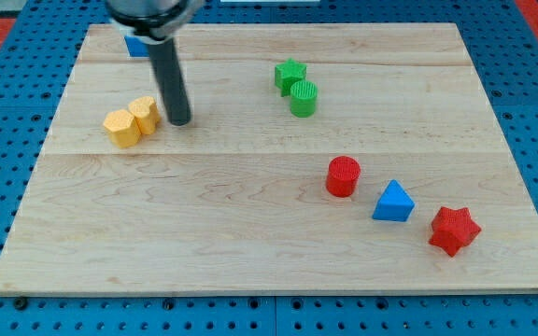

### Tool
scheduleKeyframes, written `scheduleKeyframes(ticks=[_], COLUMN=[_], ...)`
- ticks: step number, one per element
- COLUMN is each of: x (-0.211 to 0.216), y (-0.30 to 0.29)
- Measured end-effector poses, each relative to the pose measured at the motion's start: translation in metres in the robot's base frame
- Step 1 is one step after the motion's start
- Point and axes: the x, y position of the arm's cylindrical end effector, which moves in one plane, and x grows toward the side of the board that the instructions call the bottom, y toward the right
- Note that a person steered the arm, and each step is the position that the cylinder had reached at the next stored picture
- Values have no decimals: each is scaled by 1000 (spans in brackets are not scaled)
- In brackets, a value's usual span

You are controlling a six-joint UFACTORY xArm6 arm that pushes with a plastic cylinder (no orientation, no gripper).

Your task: Push the red blocks diagonally to the yellow blocks

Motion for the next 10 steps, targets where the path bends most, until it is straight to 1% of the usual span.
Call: scheduleKeyframes(ticks=[1, 2, 3, 4, 5, 6, 7, 8, 9, 10], x=[1, 34, 74, 103, 103, 132, 175, 190, 231, 208], y=[119, 208, 211, 199, 164, 117, 108, 211, 262, 313])
